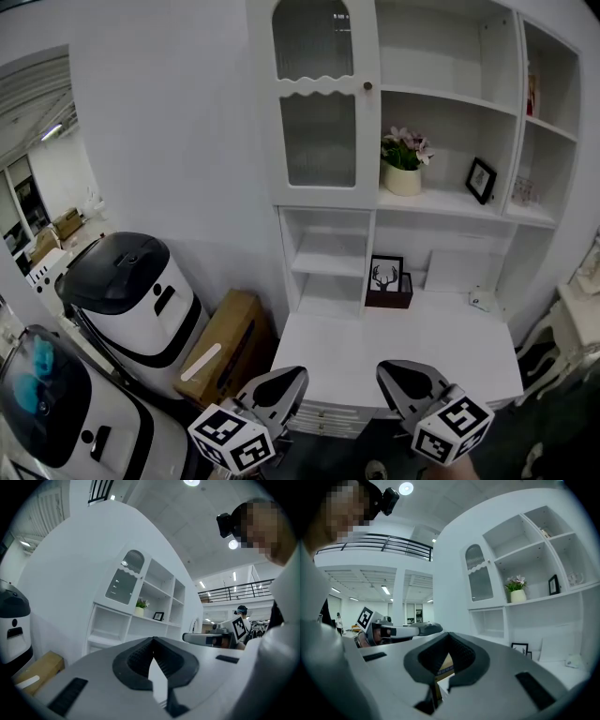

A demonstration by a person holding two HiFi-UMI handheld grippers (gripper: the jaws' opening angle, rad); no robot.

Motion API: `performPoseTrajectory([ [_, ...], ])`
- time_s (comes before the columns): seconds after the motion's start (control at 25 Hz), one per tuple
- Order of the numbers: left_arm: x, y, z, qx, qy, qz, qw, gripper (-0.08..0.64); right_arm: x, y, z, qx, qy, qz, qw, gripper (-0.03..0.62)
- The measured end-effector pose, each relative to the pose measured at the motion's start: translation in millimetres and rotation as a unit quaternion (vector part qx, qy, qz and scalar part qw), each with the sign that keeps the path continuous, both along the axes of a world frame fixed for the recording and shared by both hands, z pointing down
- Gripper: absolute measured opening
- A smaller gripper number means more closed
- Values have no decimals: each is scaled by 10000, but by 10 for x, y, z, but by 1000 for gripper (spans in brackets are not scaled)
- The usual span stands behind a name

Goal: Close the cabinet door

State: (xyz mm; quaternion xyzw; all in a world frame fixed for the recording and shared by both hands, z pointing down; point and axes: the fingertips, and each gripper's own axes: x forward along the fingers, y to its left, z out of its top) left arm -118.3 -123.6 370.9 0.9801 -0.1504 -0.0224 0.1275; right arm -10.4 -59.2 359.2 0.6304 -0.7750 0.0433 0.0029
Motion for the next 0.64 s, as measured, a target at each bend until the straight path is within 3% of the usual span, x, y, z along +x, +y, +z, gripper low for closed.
performPoseTrajectory([
  [0.64, -29, 16, -45, 58, 80, 46, 9999, 5, -46, 16, -20, 40, 41, 44, 10000, 5],
])
